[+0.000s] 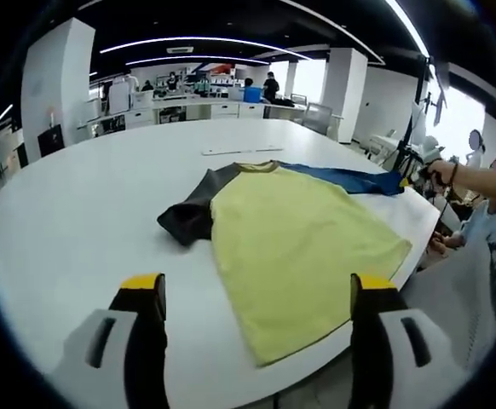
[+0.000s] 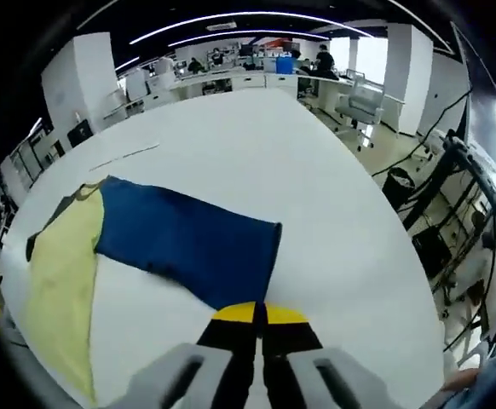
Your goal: Fold the garment on the visible template until the final outline fits inside the template.
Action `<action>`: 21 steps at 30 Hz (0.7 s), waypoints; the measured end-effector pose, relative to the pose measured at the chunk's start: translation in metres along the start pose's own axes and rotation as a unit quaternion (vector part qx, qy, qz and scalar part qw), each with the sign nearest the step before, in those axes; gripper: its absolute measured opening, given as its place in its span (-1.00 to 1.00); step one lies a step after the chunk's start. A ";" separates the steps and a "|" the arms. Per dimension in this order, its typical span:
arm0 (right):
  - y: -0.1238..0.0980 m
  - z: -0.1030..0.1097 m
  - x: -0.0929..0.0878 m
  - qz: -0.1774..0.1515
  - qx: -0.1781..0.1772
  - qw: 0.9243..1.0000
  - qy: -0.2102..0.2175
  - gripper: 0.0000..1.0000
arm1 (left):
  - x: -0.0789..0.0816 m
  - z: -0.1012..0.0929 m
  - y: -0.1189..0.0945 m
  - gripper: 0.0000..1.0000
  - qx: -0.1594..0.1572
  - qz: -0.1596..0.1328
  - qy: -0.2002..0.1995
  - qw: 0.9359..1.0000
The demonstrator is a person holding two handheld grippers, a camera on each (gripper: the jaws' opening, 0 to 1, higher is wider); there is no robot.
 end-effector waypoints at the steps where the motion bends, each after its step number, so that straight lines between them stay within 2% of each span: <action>1: 0.003 -0.002 0.004 0.003 0.002 1.000 0.006 -1.00 | 0.000 0.000 0.000 0.80 0.000 0.002 0.006 1.000; 4: 0.005 -0.007 0.013 0.002 0.005 1.000 -0.002 -1.00 | 0.002 -0.001 -0.001 0.83 -0.001 0.002 0.013 1.000; 11: 0.015 -0.022 0.031 0.012 -0.015 1.000 -0.021 -1.00 | 0.003 -0.002 -0.002 0.93 -0.004 -0.005 0.013 1.000; 13: 0.023 -0.024 0.031 0.028 -0.019 0.998 -0.047 -1.00 | 0.003 -0.002 -0.002 0.95 -0.009 -0.006 0.013 1.000; 18: 0.034 -0.025 0.029 0.057 -0.020 0.998 -0.022 -1.00 | 0.006 -0.007 -0.002 0.97 -0.018 -0.007 0.028 0.999; 21: 0.037 -0.025 0.029 0.059 -0.018 0.998 -0.007 -1.00 | 0.006 -0.005 -0.003 0.98 -0.015 -0.007 0.027 0.999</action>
Point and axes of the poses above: the point that each gripper's makers call its tool centre point, and the gripper's own axes: y roughly forward along the fingers, z roughly to its left, x roughly out of its top, the point moved 9 cm from there along -y, roughly backward along the fingers, and after that the axes turned 10 degrees about y, right-handed, at the moved point
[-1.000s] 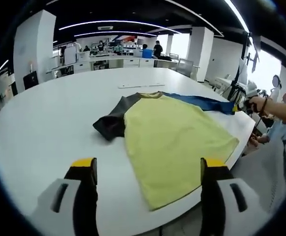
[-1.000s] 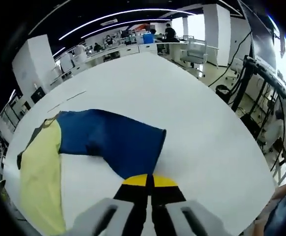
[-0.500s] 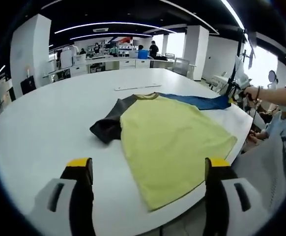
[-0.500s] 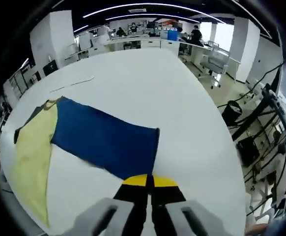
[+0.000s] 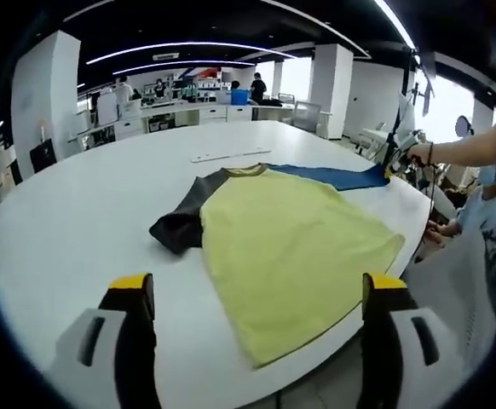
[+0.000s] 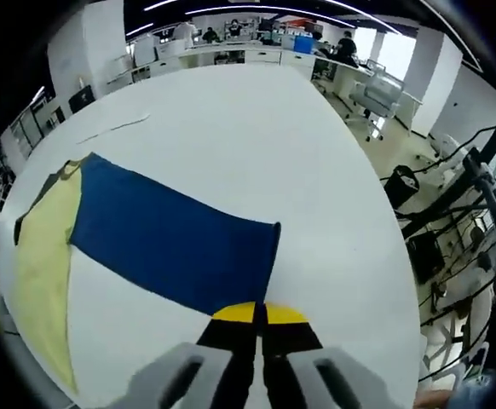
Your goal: Fold the garment on the visible template until the final outline fits inside the template.
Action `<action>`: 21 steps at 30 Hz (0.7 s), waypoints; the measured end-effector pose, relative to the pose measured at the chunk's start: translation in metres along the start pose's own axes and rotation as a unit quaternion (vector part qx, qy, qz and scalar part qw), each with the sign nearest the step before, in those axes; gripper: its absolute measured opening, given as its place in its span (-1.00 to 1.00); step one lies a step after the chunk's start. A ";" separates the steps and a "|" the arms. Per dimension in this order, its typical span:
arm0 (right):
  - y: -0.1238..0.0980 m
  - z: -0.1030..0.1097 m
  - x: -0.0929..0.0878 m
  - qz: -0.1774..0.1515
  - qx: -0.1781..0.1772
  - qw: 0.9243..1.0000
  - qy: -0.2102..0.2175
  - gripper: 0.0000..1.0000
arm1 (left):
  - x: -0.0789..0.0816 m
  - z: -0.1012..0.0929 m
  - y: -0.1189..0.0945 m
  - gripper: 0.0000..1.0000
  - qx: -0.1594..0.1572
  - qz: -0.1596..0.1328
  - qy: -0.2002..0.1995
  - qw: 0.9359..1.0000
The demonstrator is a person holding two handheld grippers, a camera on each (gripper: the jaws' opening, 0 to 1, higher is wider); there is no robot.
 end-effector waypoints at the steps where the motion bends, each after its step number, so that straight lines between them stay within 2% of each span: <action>1: 0.000 0.000 0.000 0.000 0.001 1.000 0.001 -1.00 | -0.001 0.001 0.000 0.98 0.000 0.000 -0.004 1.000; 10: -0.005 0.008 0.010 -0.005 0.010 1.000 -0.003 -1.00 | -0.007 0.008 -0.001 0.98 0.004 0.003 -0.010 1.000; 13: -0.009 0.020 0.017 -0.021 0.025 0.999 -0.013 -1.00 | -0.009 0.010 -0.001 0.98 0.002 0.006 -0.008 1.000; 21: -0.012 0.047 0.035 -0.025 0.036 0.999 -0.031 -1.00 | -0.011 0.013 0.000 0.98 0.001 0.007 0.001 1.000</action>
Point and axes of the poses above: the point that each gripper's makers call its tool centre point, and the gripper's own axes: y roughly forward along the fingers, z roughly to its left, x roughly out of its top, the point moved 9 cm from there along -y, roughly backward along the fingers, and after that the axes turned 10 degrees about y, right-handed, at the moved point
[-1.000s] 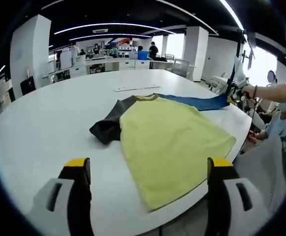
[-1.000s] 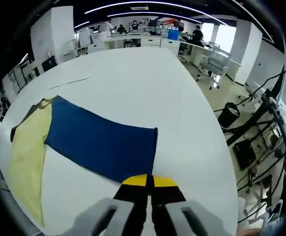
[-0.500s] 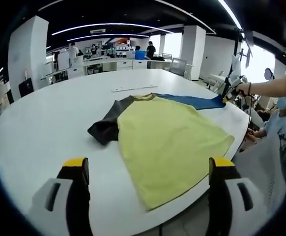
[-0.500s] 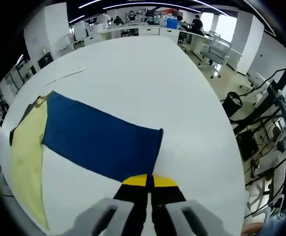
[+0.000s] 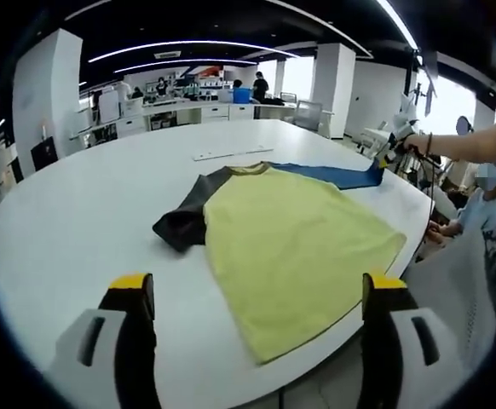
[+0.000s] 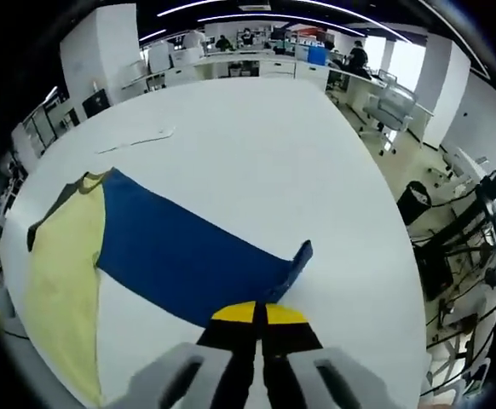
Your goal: Fold the garment on the visible template until the final outline fits inside the template.
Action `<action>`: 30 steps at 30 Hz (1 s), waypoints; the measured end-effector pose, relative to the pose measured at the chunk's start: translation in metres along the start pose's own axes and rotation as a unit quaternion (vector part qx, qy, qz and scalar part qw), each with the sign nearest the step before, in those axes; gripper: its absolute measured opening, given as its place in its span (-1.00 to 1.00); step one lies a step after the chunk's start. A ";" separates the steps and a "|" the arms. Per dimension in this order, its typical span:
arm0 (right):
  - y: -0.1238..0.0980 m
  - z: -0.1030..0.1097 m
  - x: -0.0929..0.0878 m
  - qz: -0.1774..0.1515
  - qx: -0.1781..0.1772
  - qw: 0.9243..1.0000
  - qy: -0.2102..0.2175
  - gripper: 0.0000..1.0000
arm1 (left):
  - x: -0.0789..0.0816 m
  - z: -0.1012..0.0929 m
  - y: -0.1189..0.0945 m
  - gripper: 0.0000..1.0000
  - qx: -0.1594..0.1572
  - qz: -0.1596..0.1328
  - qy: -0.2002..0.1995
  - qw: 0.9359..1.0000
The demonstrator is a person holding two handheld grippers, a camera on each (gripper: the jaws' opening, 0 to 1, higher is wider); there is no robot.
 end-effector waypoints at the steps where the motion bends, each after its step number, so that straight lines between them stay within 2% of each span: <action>1: 0.000 0.004 0.002 -0.001 0.003 1.000 -0.001 -1.00 | -0.001 0.001 0.000 0.98 -0.001 0.004 0.002 1.000; 9: 0.001 0.038 0.020 -0.007 0.028 0.999 -0.026 -1.00 | 0.000 0.002 0.001 0.98 0.002 0.000 -0.002 1.000; 30: 0.010 0.107 0.041 -0.004 0.070 0.991 -0.113 -1.00 | 0.001 -0.007 -0.004 0.95 0.005 0.000 -0.008 1.000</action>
Point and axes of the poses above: the point that each gripper's makers call its tool centre point, and the gripper's own axes: y roughly forward along the fingers, z roughly to its left, x roughly out of its top, the point moved 9 cm from there along -y, roughly backward along the fingers, and after that the axes turned 10 degrees about y, right-handed, at the moved point
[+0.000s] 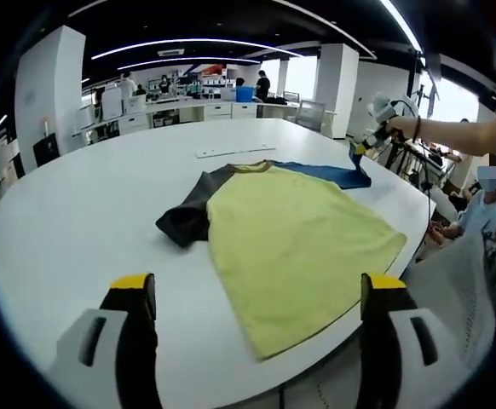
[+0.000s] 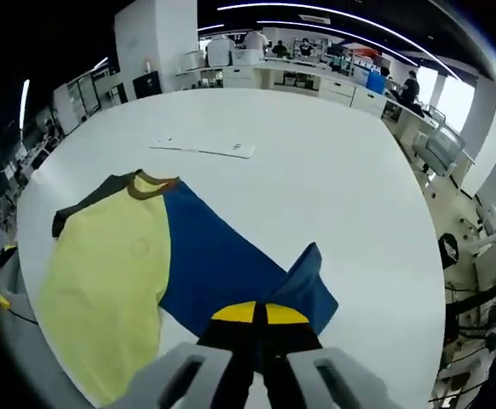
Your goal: Fold the garment on the visible template until the final outline fits inside the template.
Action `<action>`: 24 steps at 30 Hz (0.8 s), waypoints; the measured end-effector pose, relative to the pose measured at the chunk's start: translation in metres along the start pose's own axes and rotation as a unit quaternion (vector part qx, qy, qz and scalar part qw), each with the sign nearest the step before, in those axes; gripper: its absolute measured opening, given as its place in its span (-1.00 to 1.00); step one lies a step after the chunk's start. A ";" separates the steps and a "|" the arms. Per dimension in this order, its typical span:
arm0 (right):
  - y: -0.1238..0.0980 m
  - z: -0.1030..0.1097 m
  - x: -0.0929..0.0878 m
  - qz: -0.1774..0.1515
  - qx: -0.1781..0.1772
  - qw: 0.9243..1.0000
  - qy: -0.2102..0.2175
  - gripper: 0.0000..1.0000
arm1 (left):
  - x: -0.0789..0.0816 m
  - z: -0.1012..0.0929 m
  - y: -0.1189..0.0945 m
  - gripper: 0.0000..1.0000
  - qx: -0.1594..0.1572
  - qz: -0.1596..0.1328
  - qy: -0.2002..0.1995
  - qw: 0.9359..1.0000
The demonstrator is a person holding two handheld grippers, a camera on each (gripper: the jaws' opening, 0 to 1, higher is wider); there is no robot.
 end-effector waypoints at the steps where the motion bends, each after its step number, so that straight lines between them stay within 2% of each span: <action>1: 0.001 0.004 0.002 -0.001 0.004 1.000 -0.005 -1.00 | 0.001 -0.001 0.000 0.95 -0.001 -0.001 -0.001 1.000; 18: 0.013 0.057 0.017 -0.006 0.046 0.998 -0.035 -1.00 | -0.003 -0.004 0.003 0.92 -0.005 0.001 -0.009 1.000; 24: 0.021 0.072 0.030 -0.011 0.059 0.997 -0.049 -1.00 | -0.004 -0.004 0.004 0.90 -0.010 0.001 -0.007 1.000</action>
Point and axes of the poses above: the point that each gripper's makers call its tool centre point, and the gripper's own axes: y roughly forward along the fingers, z roughly to its left, x roughly out of its top, the point moved 9 cm from there along -y, roughly backward along the fingers, and after that the axes turned 10 degrees about y, right-handed, at the moved point
